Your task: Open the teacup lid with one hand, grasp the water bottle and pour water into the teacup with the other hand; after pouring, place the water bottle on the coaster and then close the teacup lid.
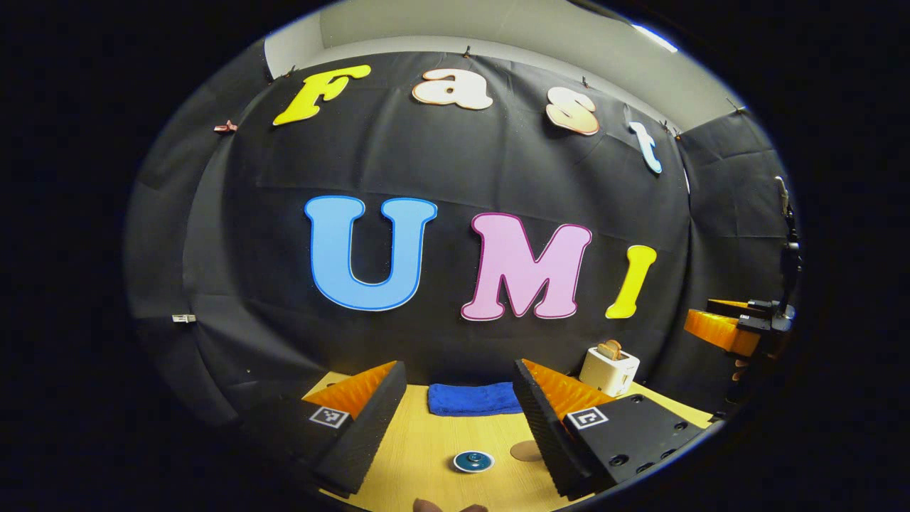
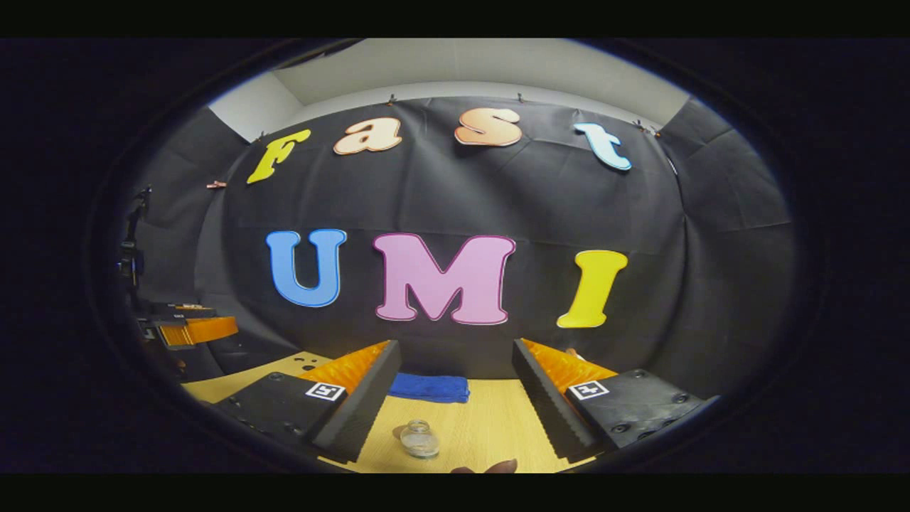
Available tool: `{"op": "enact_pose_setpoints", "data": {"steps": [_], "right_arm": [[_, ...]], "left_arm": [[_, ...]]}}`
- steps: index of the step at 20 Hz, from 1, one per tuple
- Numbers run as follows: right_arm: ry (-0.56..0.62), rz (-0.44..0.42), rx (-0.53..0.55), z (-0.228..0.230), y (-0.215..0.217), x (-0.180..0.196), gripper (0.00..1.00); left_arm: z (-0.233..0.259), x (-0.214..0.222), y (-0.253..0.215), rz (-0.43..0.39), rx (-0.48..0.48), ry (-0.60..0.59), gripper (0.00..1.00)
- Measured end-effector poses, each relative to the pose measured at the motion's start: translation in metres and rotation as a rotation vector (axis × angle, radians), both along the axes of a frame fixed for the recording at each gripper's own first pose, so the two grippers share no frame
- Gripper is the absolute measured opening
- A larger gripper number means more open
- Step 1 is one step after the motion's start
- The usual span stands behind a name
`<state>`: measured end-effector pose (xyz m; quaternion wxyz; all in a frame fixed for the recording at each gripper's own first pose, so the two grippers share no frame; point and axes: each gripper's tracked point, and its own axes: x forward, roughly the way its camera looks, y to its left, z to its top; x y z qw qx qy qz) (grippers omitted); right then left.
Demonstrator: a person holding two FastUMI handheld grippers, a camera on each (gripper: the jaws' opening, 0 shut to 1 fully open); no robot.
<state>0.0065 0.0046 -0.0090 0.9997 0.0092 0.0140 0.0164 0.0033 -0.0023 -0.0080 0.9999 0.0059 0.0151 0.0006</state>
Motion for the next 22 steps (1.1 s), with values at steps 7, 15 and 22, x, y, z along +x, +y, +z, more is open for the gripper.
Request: {"op": "enact_pose_setpoints", "data": {"steps": [7,15,22], "right_arm": [[0.038,0.031,0.02,-0.027,0.014,0.014,0.98],[0.131,0.081,0.012,-0.118,0.036,0.026,0.98],[0.143,0.135,0.008,-0.202,0.05,0.017,0.98]], "left_arm": [[-0.027,0.019,-0.008,-0.039,-0.005,0.031,0.95],[-0.117,0.054,-0.02,-0.09,0.015,0.092,0.95],[-0.238,0.08,-0.014,-0.07,0.024,0.16,0.95]]}}
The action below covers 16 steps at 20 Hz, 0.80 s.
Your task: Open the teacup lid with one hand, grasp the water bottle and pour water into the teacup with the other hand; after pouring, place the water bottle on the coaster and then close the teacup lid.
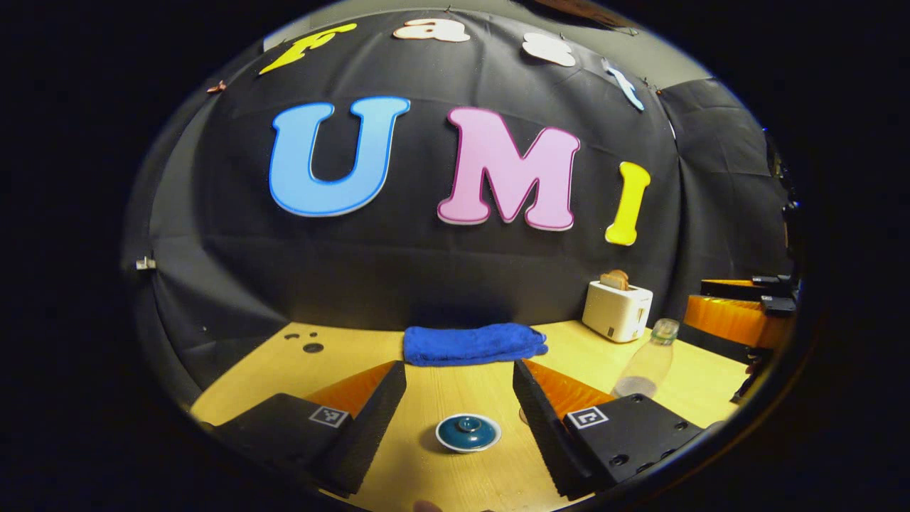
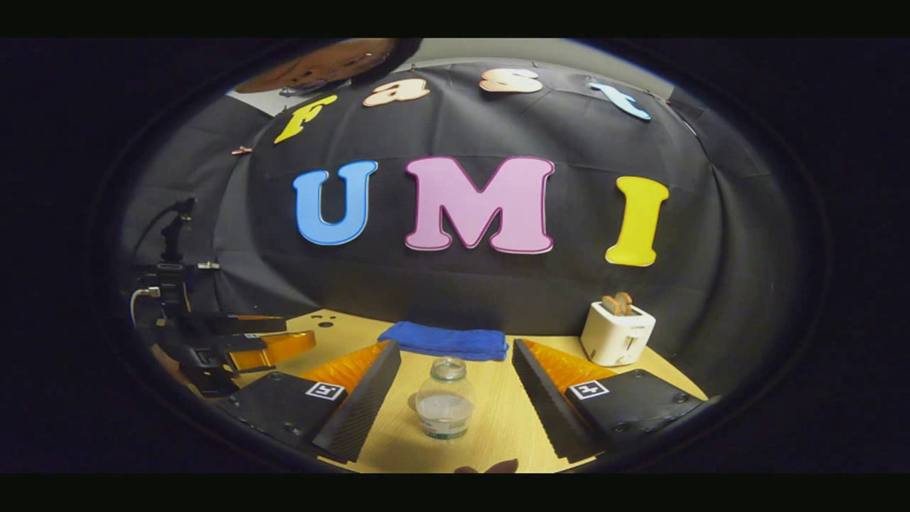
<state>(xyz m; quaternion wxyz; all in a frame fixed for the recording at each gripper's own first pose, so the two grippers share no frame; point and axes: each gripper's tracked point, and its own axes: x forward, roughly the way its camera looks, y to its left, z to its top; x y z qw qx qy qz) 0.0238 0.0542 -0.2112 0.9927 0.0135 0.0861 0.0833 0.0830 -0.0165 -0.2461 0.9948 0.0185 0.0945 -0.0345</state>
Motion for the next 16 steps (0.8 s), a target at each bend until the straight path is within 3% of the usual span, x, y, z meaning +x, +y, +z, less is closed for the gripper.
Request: {"op": "enact_pose_setpoints", "data": {"steps": [6,9,12,13,14,15,16], "right_arm": [[0.043,-0.006,0.014,-0.051,0.008,-0.008,0.98],[0.054,-0.008,0.005,-0.063,0.009,-0.01,0.98],[0.064,-0.004,0.002,-0.07,0.011,-0.007,0.98],[0.065,-0.005,0.004,-0.07,0.01,-0.006,0.98],[0.068,-0.011,0.006,-0.07,0.009,-0.006,0.98],[0.071,-0.013,0.009,-0.072,0.009,-0.006,0.98],[0.072,-0.02,0.009,-0.072,0.009,-0.005,0.98]], "left_arm": [[-0.063,0.023,-0.002,0.002,0.016,0.03,0.95],[-0.082,0.028,-0.009,-0.024,0.038,0.041,0.79],[-0.101,0.037,-0.011,-0.042,0.067,0.083,0.73],[-0.11,0.037,-0.01,-0.037,0.077,0.107,0.65],[-0.116,0.037,-0.009,-0.034,0.081,0.133,0.65],[-0.117,0.036,-0.008,-0.027,0.083,0.134,0.57],[-0.114,0.038,-0.009,-0.03,0.082,0.116,0.55]]}}
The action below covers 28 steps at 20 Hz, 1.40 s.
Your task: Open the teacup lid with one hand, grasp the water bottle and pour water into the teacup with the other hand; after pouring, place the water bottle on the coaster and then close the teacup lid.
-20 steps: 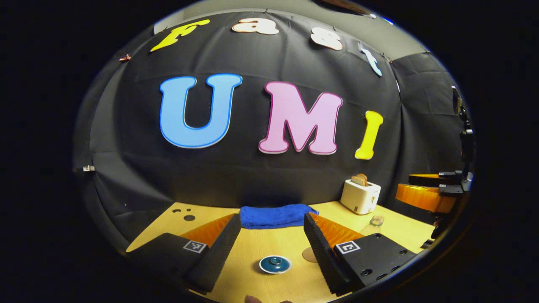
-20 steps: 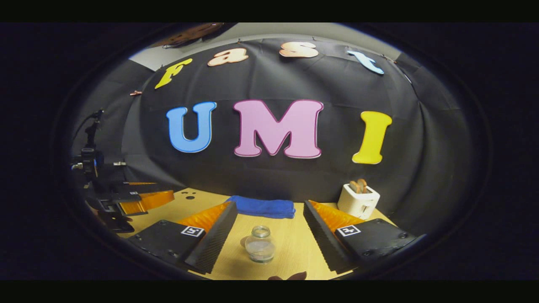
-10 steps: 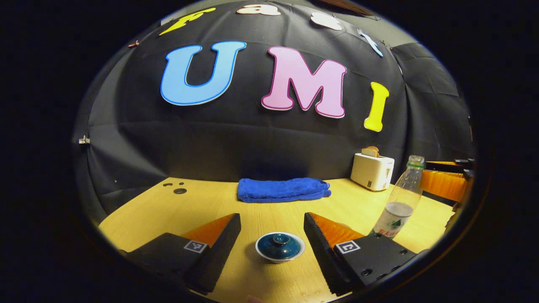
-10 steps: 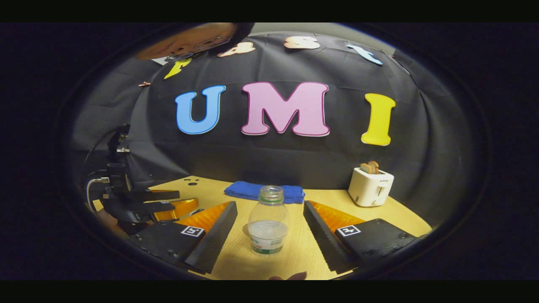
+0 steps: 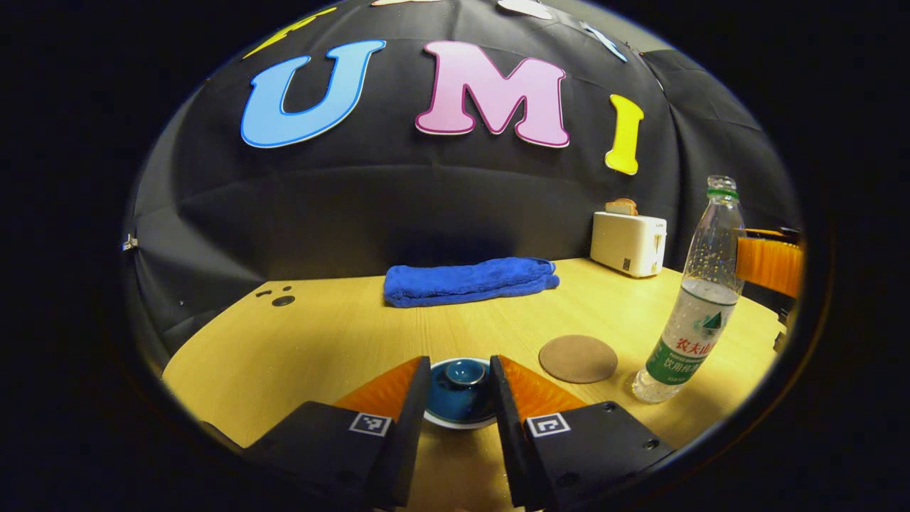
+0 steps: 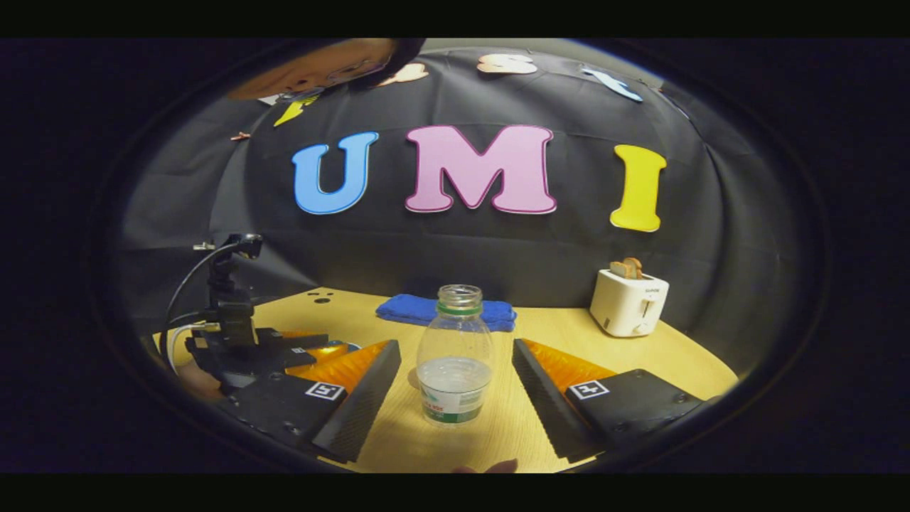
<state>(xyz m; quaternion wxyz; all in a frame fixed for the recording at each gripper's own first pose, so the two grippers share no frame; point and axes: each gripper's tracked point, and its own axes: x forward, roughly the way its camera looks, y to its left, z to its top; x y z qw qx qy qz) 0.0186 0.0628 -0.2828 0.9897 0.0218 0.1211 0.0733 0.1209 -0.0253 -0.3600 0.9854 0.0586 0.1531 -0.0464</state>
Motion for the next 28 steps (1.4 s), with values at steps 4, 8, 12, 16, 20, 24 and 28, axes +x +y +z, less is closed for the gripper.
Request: {"op": "enact_pose_setpoints", "data": {"steps": [4,8,12,16,20,24,28], "right_arm": [[0.008,-0.006,-0.006,-0.009,-0.001,0.003,0.98],[0.03,-0.015,-0.005,-0.027,0.0,0.007,0.98],[0.074,-0.02,-0.001,-0.054,0.003,0.004,0.98],[0.161,-0.034,0.007,-0.093,0.004,0.004,0.98],[0.239,-0.048,0.011,-0.117,0.005,0.004,0.98],[0.278,-0.041,-0.005,-0.119,0.006,0.007,0.76],[0.26,-0.033,-0.273,-0.096,-0.007,0.023,0.74]], "left_arm": [[0.011,0.003,-0.005,-0.023,0.015,-0.041,0.31],[0.045,0.002,-0.005,-0.025,-0.01,-0.096,0.3],[0.067,-0.005,0.007,-0.009,-0.019,-0.112,0.3],[0.068,-0.012,0.022,0.019,-0.025,-0.092,0.3],[0.064,-0.014,0.033,0.054,-0.025,-0.087,0.27],[0.06,-0.013,0.035,0.067,-0.036,-0.078,0.27],[0.063,-0.016,0.04,0.072,-0.027,-0.084,0.27]]}}
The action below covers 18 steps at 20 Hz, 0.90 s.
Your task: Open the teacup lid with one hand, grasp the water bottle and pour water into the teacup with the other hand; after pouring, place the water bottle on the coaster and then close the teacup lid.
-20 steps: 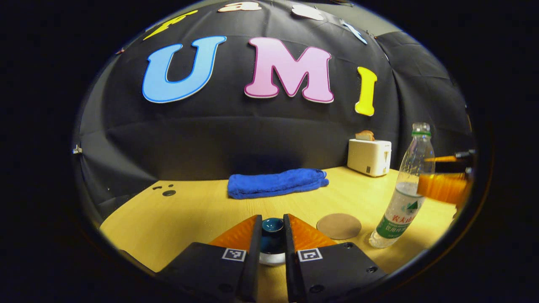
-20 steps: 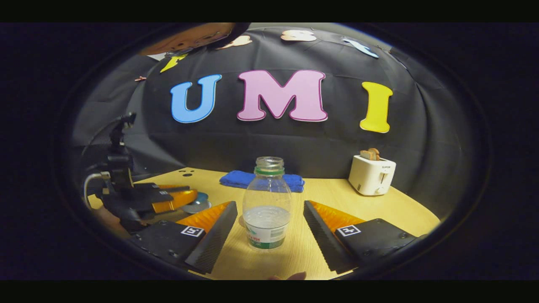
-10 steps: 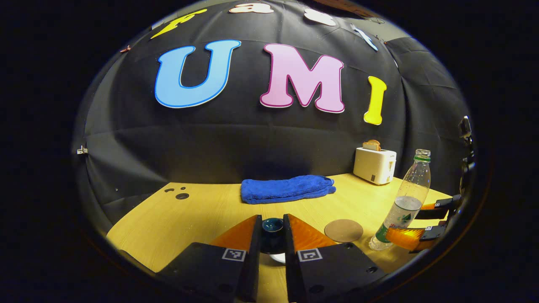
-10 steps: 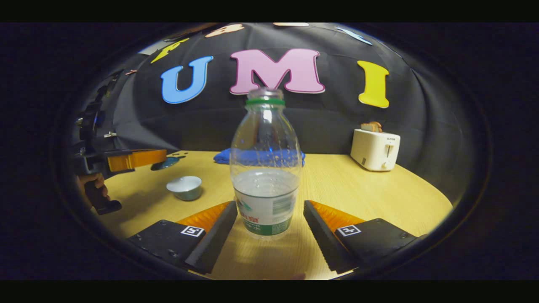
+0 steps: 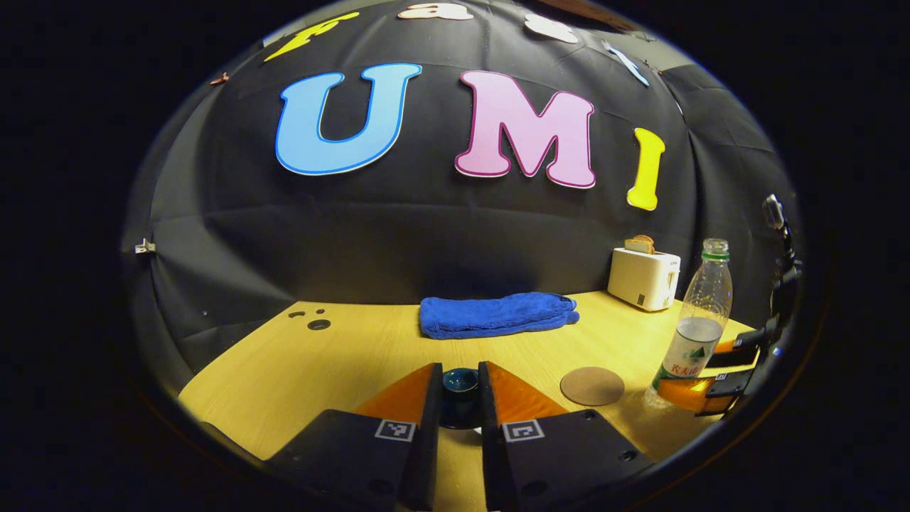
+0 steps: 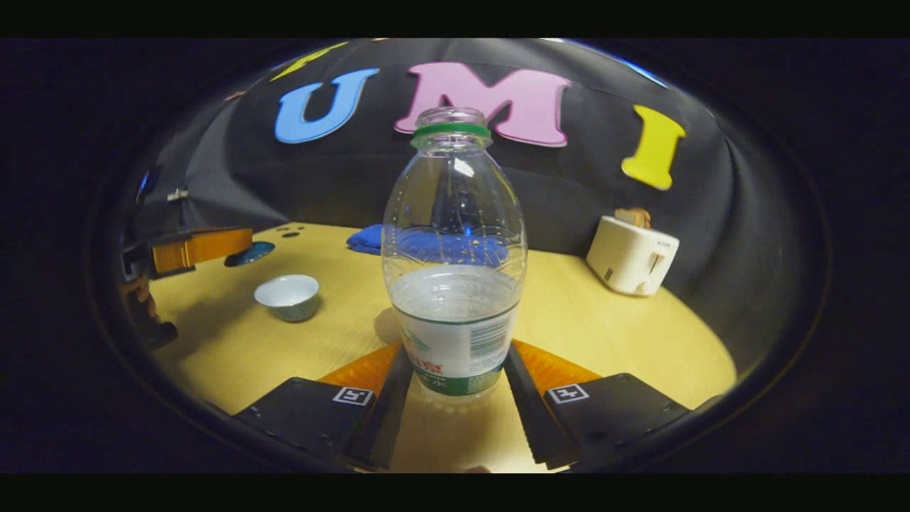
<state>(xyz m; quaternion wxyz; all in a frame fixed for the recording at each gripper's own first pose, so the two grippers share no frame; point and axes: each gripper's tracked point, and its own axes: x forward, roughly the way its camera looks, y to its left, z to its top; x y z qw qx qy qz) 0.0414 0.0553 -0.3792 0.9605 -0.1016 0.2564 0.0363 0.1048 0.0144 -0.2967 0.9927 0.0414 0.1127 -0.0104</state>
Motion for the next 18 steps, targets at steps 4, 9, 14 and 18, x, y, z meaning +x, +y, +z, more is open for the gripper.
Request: {"op": "enact_pose_setpoints", "data": {"steps": [4,9,14,18], "right_arm": [[-0.02,0.069,-0.398,0.022,-0.007,0.022,0.73],[-0.08,0.13,-0.779,0.039,-0.01,0.04,0.73],[-0.069,0.197,-0.922,0.045,-0.018,0.04,0.73],[-0.079,0.256,-1.044,0.052,-0.021,0.042,0.72]], "left_arm": [[0.007,-0.006,0.014,0.019,0.002,-0.005,0.3],[0.009,-0.013,0.04,0.075,-0.023,-0.009,0.3],[0.01,-0.018,0.05,0.081,-0.036,-0.019,0.3],[0.008,-0.02,0.056,0.084,-0.052,-0.018,0.3]]}}
